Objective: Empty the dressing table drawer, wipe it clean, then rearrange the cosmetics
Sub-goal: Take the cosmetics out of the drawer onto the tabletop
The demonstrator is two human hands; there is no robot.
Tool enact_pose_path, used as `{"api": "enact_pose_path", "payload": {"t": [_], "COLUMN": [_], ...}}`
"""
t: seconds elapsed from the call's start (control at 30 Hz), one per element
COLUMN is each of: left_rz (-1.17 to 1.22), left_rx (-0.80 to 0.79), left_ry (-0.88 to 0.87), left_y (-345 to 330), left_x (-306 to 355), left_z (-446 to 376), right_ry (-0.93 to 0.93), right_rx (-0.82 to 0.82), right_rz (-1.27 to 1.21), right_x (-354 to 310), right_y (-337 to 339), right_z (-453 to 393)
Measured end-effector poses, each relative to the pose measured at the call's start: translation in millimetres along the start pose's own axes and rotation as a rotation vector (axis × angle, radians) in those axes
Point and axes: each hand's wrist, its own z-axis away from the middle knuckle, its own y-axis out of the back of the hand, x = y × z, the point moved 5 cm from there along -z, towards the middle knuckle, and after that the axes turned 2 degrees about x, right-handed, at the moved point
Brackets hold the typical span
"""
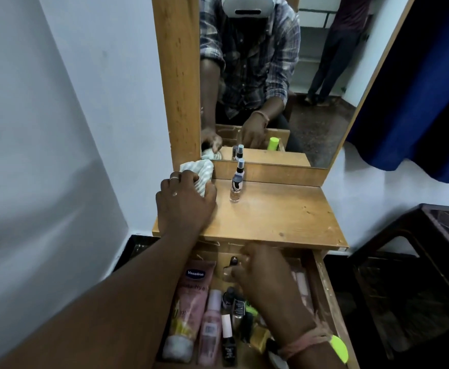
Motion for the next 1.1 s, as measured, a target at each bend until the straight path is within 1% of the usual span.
{"api": "enact_pose_path", "payload": {"t": [0.1, 0.2, 0.27, 0.3, 0.37, 0.43, 0.63, 0.83, 0.93, 1.07, 1.1], "left_rz": [0.010, 0.010, 0.012, 0.014, 0.021, 0.033, 0.029, 0.026, 0.029, 0.023, 0.021], "left_rx": [0.001, -0.001, -0.003, -0.005, -0.002, 0.000, 0.004, -0.004, -0.002, -0.005, -0.006], "left_ry": [0.004, 0.012, 0.013, 0.010, 0.003, 0.001, 0.010, 0.017, 0.011, 0.016, 0.017], "left_y": [2, 2, 1, 0, 0, 0, 0, 1, 0, 0, -1], "left_x": [0, 0, 0, 0, -1, -2, -2, -1, -1, -2, -2], "left_z": [0, -1, -1, -1, -1, -1, -2, -2, -2, -2, -2], "right_ry": [0.066, 0.055, 0.051, 0.064, 0.118, 0.176, 0.216, 0.203, 0.195, 0.190, 0.173], "right_rx": [-0.061, -0.037, -0.012, 0.022, 0.148, 0.260, 0.279, 0.316, 0.326, 0.430, 0.394], "right_rz": [0.046, -0.031, -0.100, -0.145, -0.239, -0.297, -0.148, -0.105, -0.135, -0.186, -0.186], "right_x": [-3, -7, -15, -21, -32, -40, -50, -52, -50, -40, -35], "right_y": [-12, 1, 25, 40, 70, 86, 58, 48, 50, 67, 68], "right_z": [-5, -4, -2, -2, -9, -25, -68, -77, -70, -35, -25]}}
